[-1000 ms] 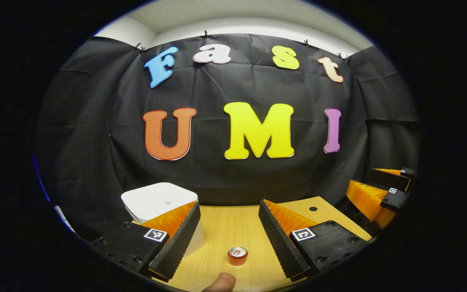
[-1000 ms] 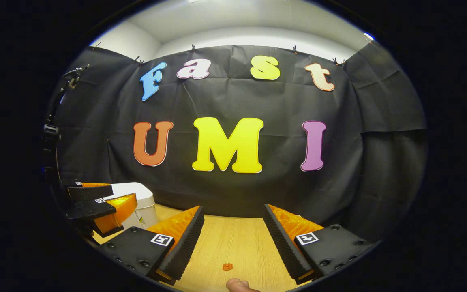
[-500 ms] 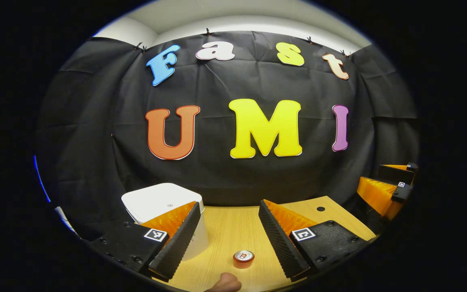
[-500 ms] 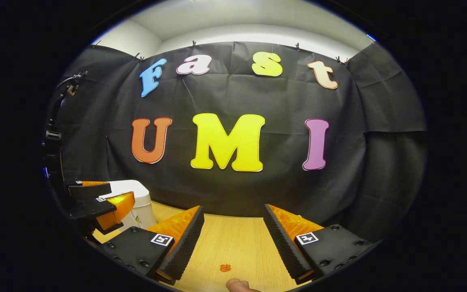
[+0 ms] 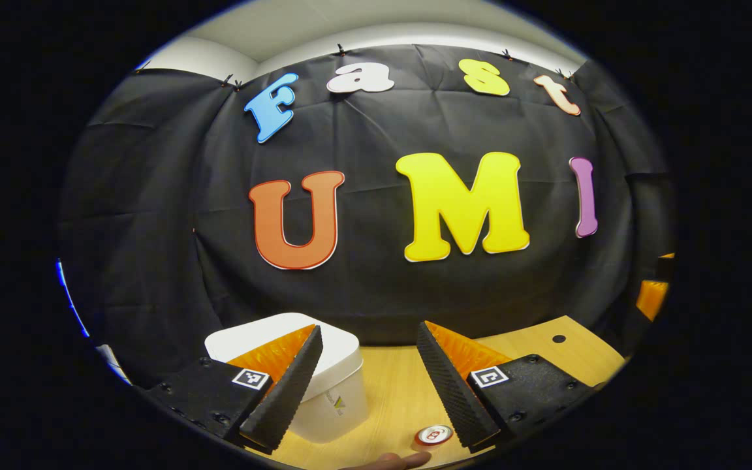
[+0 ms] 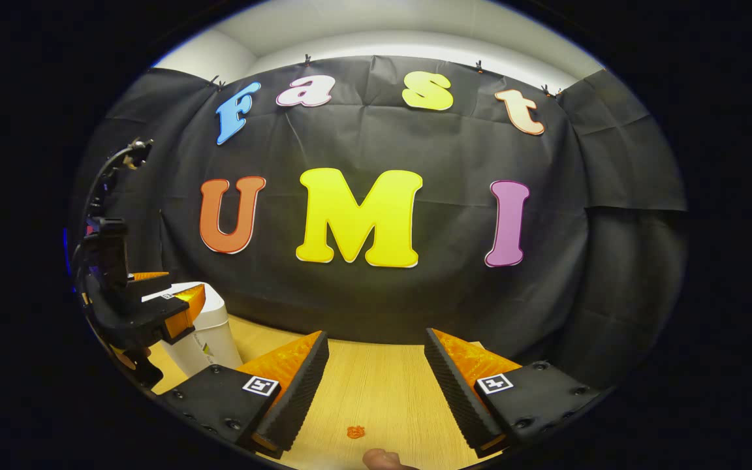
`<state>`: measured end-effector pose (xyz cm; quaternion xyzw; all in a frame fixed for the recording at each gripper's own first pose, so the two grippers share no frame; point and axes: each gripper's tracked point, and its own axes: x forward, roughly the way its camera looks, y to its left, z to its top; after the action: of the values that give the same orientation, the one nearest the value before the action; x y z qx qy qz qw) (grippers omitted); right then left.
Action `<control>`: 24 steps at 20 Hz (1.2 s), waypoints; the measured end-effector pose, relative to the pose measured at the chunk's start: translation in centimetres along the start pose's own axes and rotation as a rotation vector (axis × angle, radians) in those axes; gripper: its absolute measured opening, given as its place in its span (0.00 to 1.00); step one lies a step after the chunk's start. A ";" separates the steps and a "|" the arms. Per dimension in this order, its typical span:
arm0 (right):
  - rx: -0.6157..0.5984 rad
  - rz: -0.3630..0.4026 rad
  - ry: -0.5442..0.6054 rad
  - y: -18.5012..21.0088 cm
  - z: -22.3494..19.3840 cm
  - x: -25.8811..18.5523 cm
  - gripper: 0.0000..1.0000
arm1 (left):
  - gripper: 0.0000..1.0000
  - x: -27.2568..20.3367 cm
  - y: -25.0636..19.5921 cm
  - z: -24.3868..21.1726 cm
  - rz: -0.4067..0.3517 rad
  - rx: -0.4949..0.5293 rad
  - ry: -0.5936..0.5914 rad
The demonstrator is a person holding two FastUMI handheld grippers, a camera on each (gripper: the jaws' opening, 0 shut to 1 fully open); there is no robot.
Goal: Press the lid of the desktop garbage bin to open it, pick up the crumpled paper on the desktop and throw it into the bin, then pick up the pop can on the desktop and drop it into the bin, and finally close the garbage bin lid.
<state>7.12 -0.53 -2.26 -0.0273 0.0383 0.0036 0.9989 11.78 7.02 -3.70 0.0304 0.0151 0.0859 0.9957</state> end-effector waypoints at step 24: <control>-0.056 0.074 0.097 4.4 -3.1 2.2 0.94 | 0.03 5.5 7.9 -7.0 0.216 -0.075 0.170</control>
<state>9.03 3.74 -5.80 -0.0541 0.0877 0.0401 0.9939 15.64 16.15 -10.34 -0.0129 0.0929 0.1954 0.9762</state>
